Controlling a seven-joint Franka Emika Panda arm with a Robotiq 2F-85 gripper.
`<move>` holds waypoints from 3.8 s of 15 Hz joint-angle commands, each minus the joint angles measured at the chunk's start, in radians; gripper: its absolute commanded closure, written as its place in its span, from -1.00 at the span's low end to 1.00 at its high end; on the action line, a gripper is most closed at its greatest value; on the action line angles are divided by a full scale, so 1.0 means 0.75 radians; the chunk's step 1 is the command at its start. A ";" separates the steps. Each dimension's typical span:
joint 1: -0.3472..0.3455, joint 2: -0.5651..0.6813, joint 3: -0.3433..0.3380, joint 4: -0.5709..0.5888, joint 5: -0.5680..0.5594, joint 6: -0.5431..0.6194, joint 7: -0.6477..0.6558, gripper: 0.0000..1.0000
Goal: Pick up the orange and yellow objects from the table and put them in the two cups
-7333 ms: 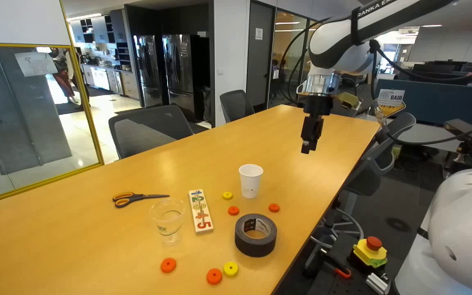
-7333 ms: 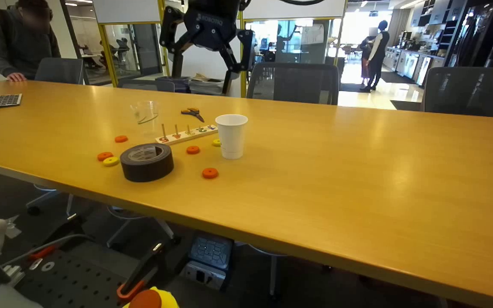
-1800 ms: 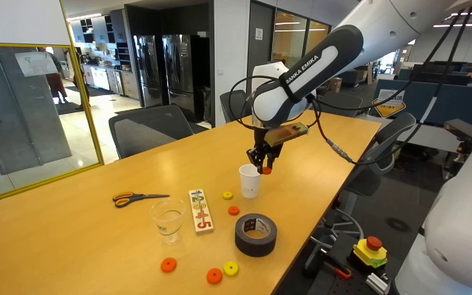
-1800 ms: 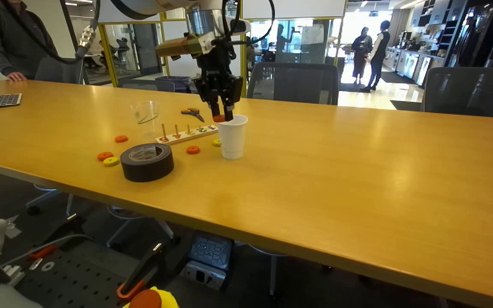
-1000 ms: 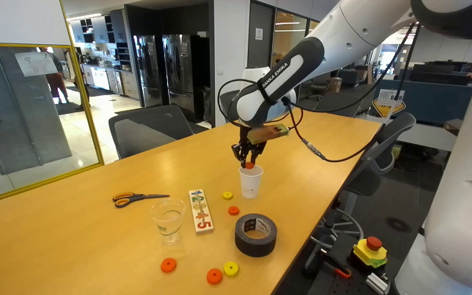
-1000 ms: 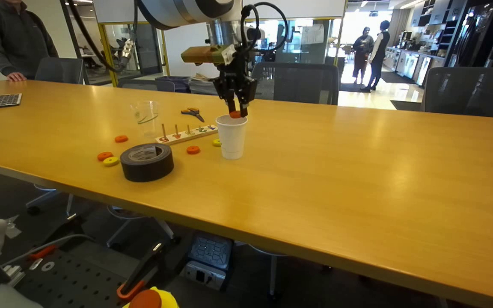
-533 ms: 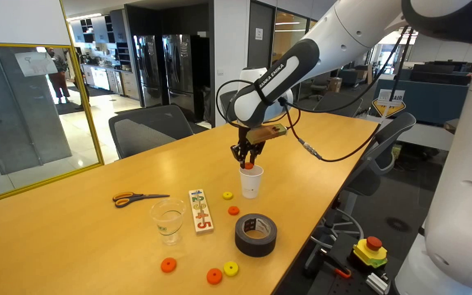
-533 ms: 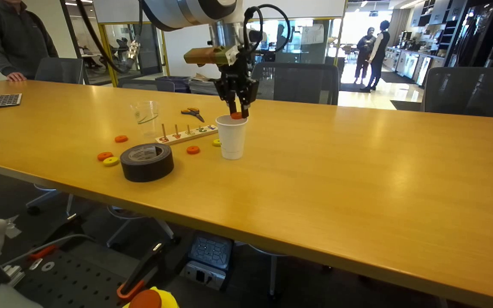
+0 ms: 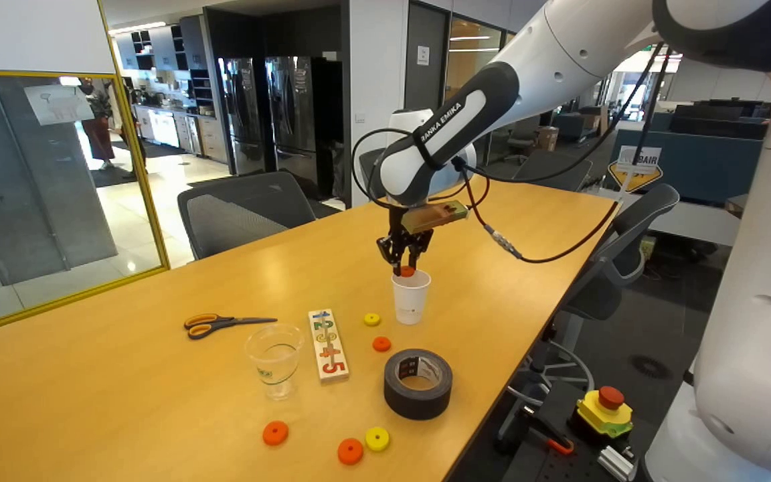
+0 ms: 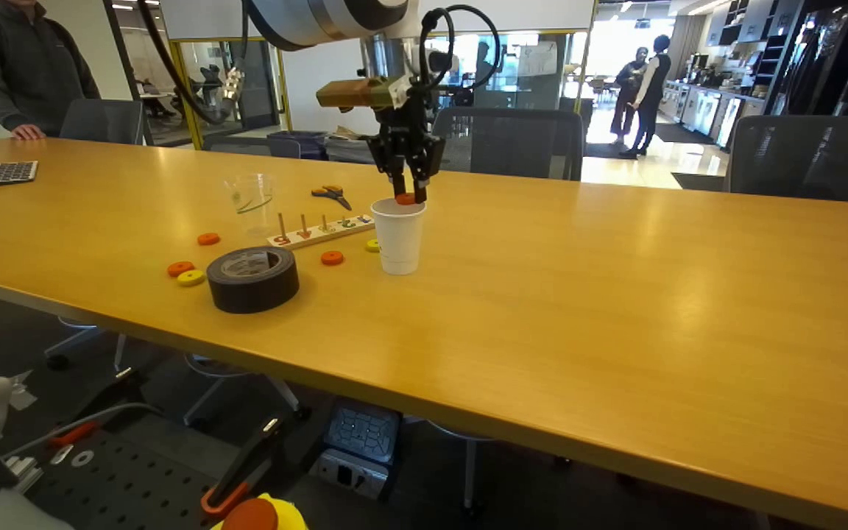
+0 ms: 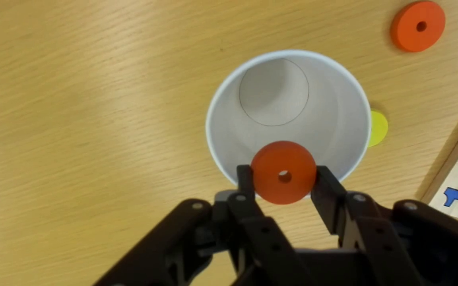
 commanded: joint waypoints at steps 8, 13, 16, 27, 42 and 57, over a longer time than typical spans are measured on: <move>0.037 -0.050 0.010 0.089 0.020 -0.128 -0.052 -1.00; 0.100 -0.060 0.078 0.145 0.071 -0.213 -0.218 -1.00; 0.134 -0.075 0.122 0.104 0.165 -0.227 -0.309 -1.00; 0.201 -0.044 0.147 -0.112 0.107 -0.086 -0.127 -1.00; 0.178 0.095 0.119 -0.281 0.125 0.301 -0.078 -1.00; 0.160 0.166 0.104 -0.242 0.154 0.374 -0.091 -0.48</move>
